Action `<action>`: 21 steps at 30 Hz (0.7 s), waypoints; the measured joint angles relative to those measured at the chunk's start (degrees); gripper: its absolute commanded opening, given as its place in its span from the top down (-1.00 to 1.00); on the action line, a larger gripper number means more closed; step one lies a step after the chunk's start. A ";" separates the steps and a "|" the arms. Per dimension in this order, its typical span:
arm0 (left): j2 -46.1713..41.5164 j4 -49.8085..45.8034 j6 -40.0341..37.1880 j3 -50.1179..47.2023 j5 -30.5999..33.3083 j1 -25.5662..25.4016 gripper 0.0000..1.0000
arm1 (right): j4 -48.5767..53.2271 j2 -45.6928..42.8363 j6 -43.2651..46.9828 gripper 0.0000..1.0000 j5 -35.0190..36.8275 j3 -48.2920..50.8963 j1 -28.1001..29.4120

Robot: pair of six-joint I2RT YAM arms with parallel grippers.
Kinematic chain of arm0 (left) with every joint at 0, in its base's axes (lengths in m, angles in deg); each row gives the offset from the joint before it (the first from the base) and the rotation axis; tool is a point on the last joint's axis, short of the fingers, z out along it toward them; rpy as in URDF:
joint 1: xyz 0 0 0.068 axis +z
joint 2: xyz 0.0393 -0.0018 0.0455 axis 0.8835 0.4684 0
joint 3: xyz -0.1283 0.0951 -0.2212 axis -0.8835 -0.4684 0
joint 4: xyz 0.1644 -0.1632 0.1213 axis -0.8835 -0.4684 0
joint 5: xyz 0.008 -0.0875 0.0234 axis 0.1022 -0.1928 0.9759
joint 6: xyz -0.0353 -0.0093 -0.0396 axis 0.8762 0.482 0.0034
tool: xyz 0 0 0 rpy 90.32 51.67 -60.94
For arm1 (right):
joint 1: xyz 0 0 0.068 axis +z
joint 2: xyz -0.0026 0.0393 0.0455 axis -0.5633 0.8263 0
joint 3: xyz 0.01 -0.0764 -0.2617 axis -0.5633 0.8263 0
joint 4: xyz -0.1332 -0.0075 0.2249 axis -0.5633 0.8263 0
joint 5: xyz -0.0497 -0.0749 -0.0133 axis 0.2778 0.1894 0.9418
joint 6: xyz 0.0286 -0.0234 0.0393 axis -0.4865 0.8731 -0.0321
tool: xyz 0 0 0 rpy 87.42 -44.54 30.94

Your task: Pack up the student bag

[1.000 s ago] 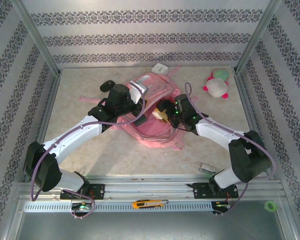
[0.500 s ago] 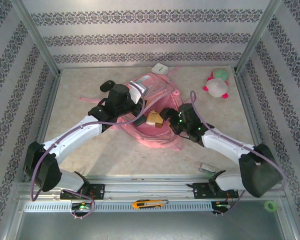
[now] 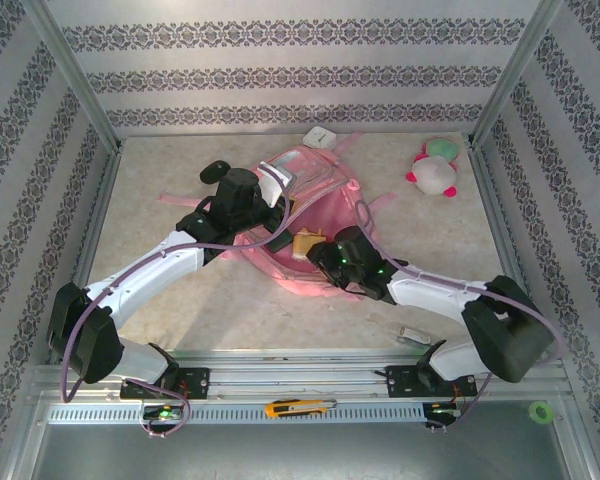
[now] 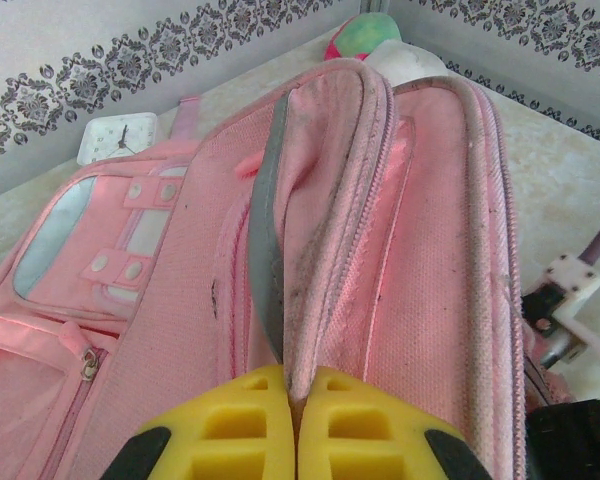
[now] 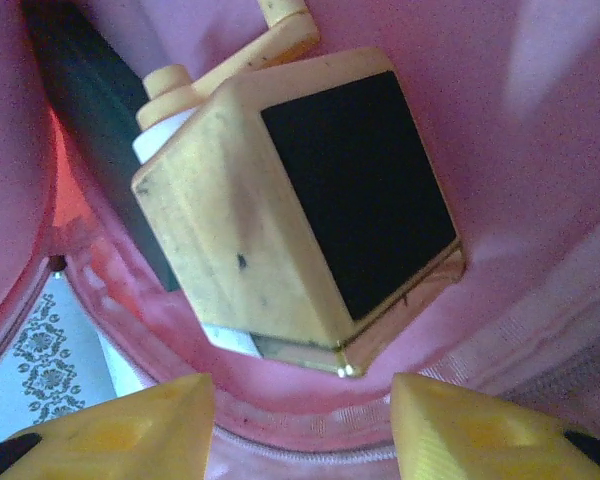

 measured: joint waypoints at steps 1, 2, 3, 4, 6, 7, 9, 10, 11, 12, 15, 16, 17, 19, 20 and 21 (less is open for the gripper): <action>0.00 0.02 0.04 0.00 0.00 0.00 1.00 | -0.57 0.90 -0.11 0.09 0.00 -0.33 0.00; 0.00 0.00 0.11 0.00 0.00 0.00 1.00 | -1.36 2.03 -0.26 0.10 0.02 -0.87 -0.02; 0.00 0.00 0.15 0.00 0.00 0.00 1.00 | -2.03 2.99 -0.28 0.12 0.07 -1.44 -0.02; 0.00 0.02 0.15 0.00 -0.02 0.00 1.00 | -2.51 3.82 -0.26 0.13 0.20 -1.99 -0.04; 0.00 0.00 0.17 0.00 -0.04 0.00 1.00 | -3.72 5.84 -0.15 0.16 0.17 -3.58 -0.26; 0.00 0.00 0.17 0.00 -0.11 0.00 1.00 | -3.96 6.84 0.02 0.17 0.17 -4.66 -0.63; 0.00 0.00 0.17 0.00 -0.22 0.00 1.00 | -4.61 9.01 0.55 0.18 -0.09 -7.41 -1.49; 0.00 0.00 0.17 0.00 -0.24 0.00 1.00 | -4.98 10.01 0.96 0.19 -0.22 -8.74 -2.10; 0.00 0.00 0.17 0.00 -0.24 0.00 1.00 | -5.51 11.08 1.38 0.20 -0.33 -10.29 -2.86; 0.00 0.00 0.17 0.00 -0.24 0.00 1.00 | -6.10 12.11 1.77 0.21 -0.44 -11.61 -3.52; 0.00 0.00 0.17 0.00 -0.46 0.00 1.00 | -8.79 16.17 2.86 0.23 -0.96 -16.02 -6.05; 0.00 -0.02 0.17 0.00 -0.46 0.00 1.00 | -9.57 17.35 3.13 0.23 -1.11 -17.09 -6.75; 0.00 -0.04 0.17 0.00 -0.50 0.00 1.00 | -10.43 18.71 3.32 0.24 -1.33 -18.21 -7.58; 0.00 -0.07 0.15 0.00 -0.39 0.02 1.00 | -12.28 21.03 3.76 0.25 -1.81 -19.87 -8.92; 0.00 -0.07 0.15 0.00 -0.35 0.11 1.00 | -13.38 21.90 3.89 0.25 -2.05 -20.37 -9.49; 0.00 -0.07 0.15 0.00 -0.17 0.17 1.00 | -14.47 22.58 4.04 0.25 -2.36 -20.65 -9.99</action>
